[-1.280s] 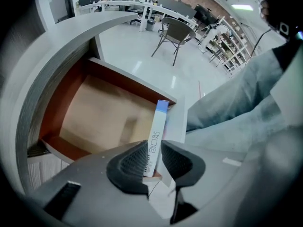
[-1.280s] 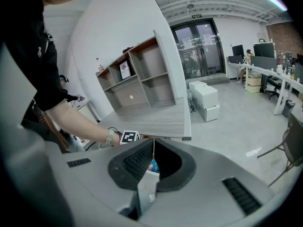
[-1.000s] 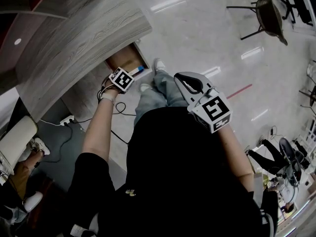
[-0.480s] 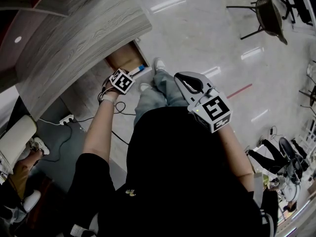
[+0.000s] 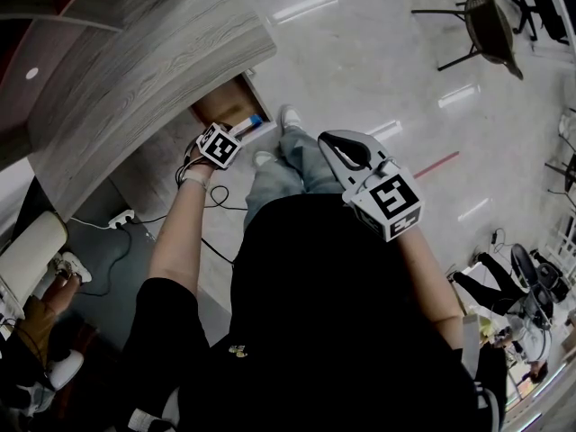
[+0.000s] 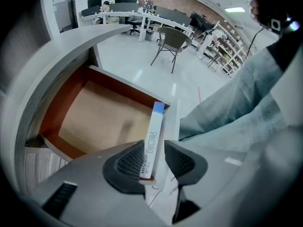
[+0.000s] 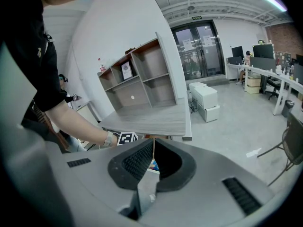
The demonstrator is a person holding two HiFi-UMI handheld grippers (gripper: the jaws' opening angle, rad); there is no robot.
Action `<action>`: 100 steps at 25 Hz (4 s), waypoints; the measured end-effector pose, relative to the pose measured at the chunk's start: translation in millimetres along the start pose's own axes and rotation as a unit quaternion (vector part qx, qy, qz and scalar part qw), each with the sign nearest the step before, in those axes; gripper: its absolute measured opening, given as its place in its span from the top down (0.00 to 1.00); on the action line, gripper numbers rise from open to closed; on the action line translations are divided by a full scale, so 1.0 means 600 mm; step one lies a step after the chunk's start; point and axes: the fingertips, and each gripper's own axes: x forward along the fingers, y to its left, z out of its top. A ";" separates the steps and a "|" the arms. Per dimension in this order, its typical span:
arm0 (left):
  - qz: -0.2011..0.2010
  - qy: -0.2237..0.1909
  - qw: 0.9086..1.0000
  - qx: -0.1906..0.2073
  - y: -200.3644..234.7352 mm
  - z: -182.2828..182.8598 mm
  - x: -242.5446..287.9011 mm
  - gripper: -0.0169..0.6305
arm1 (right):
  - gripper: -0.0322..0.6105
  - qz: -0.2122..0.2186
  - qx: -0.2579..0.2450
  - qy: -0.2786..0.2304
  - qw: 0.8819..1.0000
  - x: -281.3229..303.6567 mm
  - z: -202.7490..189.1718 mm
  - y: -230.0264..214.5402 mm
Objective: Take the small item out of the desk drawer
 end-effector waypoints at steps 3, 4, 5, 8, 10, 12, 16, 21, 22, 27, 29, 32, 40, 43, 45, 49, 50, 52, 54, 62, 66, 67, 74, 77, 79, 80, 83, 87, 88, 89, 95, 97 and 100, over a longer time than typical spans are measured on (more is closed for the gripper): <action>-0.006 0.002 1.000 -0.003 -0.003 -0.003 -0.001 0.76 | 0.95 0.001 0.002 -0.001 1.000 -0.001 -0.001 0.003; -0.008 0.002 1.000 -0.004 -0.004 -0.003 -0.001 0.76 | 0.95 0.001 0.002 -0.001 1.000 -0.001 -0.001 0.003; -0.011 0.002 1.000 -0.004 -0.005 -0.003 -0.002 0.76 | 0.95 0.001 0.002 -0.001 1.000 -0.002 -0.001 0.002; -0.020 0.007 1.000 -0.001 -0.007 -0.002 -0.002 0.77 | 0.95 0.001 0.003 0.000 1.000 -0.003 -0.002 -0.003; -0.019 0.010 1.000 0.010 -0.007 0.000 -0.001 0.77 | 0.95 0.000 0.004 0.000 1.000 -0.003 -0.002 -0.006; -0.016 0.010 1.000 0.020 -0.005 0.001 0.000 0.76 | 0.95 0.000 0.004 0.000 1.000 -0.003 -0.002 -0.007; -0.023 0.009 0.999 0.023 0.001 0.002 0.001 0.68 | 0.95 -0.002 0.005 0.000 1.000 -0.002 -0.003 -0.003; -0.044 0.012 0.999 0.026 0.008 0.016 -0.005 0.67 | 0.95 -0.003 0.005 0.005 1.000 0.003 -0.005 -0.007; -0.054 0.013 0.998 0.025 0.003 0.018 -0.010 0.68 | 0.95 -0.004 0.005 0.003 1.000 0.004 -0.005 -0.009; -0.092 0.025 0.995 0.028 -0.017 0.017 -0.020 0.79 | 0.95 -0.007 0.008 0.000 1.000 0.007 -0.001 -0.008; -0.102 0.030 0.994 0.032 -0.028 0.013 -0.017 0.81 | 0.95 -0.008 0.008 0.000 1.000 0.009 0.001 -0.008; -0.093 0.040 0.993 0.053 -0.037 0.003 -0.008 0.82 | 0.95 -0.010 0.010 -0.001 1.000 0.009 0.002 -0.009; -0.081 0.032 0.996 0.032 -0.030 -0.012 0.014 0.74 | 0.95 -0.014 0.015 0.003 1.000 0.013 0.005 -0.015; -0.089 0.029 0.995 0.025 -0.027 -0.009 0.003 0.71 | 0.95 -0.015 0.014 0.005 1.000 0.015 0.007 -0.012; -0.094 0.033 0.995 0.030 -0.027 -0.009 0.004 0.71 | 0.95 -0.015 0.014 0.005 1.000 0.017 0.007 -0.012; -0.100 0.041 0.993 0.043 -0.028 -0.006 0.006 0.72 | 0.95 -0.018 0.015 0.007 1.000 0.021 0.009 -0.017; -0.101 0.040 0.993 0.043 -0.027 -0.004 0.005 0.72 | 0.95 -0.018 0.016 0.008 1.000 0.022 0.011 -0.016; -0.100 0.035 0.994 0.039 -0.022 0.000 0.002 0.75 | 0.95 -0.018 0.017 0.009 1.000 0.024 0.013 -0.016; -0.095 0.031 0.994 0.037 -0.014 0.003 -0.002 0.77 | 0.95 -0.018 0.018 0.009 1.000 0.027 0.014 -0.016; -0.094 0.048 0.993 0.051 -0.009 -0.019 0.030 0.78 | 0.95 -0.018 0.016 0.012 1.000 0.040 0.014 -0.012; -0.069 0.034 0.996 0.037 -0.003 -0.016 0.023 0.82 | 0.95 -0.018 0.014 0.010 1.000 0.042 0.018 -0.011; -0.058 0.030 0.997 0.029 0.003 -0.013 0.018 0.82 | 0.95 -0.016 0.012 0.009 1.000 0.043 0.020 -0.010; -0.034 -0.021 0.999 -0.036 0.014 0.006 -0.052 0.82 | 0.95 0.007 -0.014 -0.003 1.000 0.053 0.051 0.013; -0.021 -0.048 0.997 -0.058 0.008 0.006 -0.093 0.82 | 0.95 0.021 -0.030 -0.011 0.999 0.059 0.072 0.029; -0.008 -0.060 0.996 -0.069 0.004 -0.001 -0.126 0.82 | 0.95 0.032 -0.043 -0.016 0.998 0.064 0.088 0.043; 0.000 -0.066 0.995 -0.075 0.002 -0.004 -0.143 0.82 | 0.95 0.037 -0.049 -0.018 0.998 0.066 0.095 0.050; 0.026 -0.095 0.991 -0.091 -0.002 -0.005 -0.195 0.82 | 0.95 0.053 -0.066 -0.026 0.996 0.073 0.116 0.067; 0.060 -0.145 0.981 -0.117 -0.013 -0.012 -0.271 0.82 | 0.95 0.078 -0.093 -0.040 0.992 0.086 0.149 0.098; 0.070 -0.158 0.977 -0.123 -0.016 -0.013 -0.291 0.82 | 0.95 0.084 -0.099 -0.043 0.991 0.090 0.158 0.107; 0.080 -0.171 0.974 -0.129 -0.019 -0.014 -0.312 0.82 | 0.95 0.090 -0.105 -0.047 0.989 0.092 0.166 0.115; 0.144 -0.257 0.942 -0.162 -0.029 -0.018 -0.440 0.82 | 0.95 0.129 -0.135 -0.062 0.981 0.103 0.209 0.166; 0.163 -0.286 0.928 -0.176 -0.032 -0.023 -0.484 0.82 | 0.95 0.141 -0.147 -0.069 0.977 0.107 0.222 0.183; 0.187 -0.328 0.906 -0.190 -0.040 -0.033 -0.541 0.82 | 0.95 0.152 -0.161 -0.079 0.972 0.106 0.241 0.208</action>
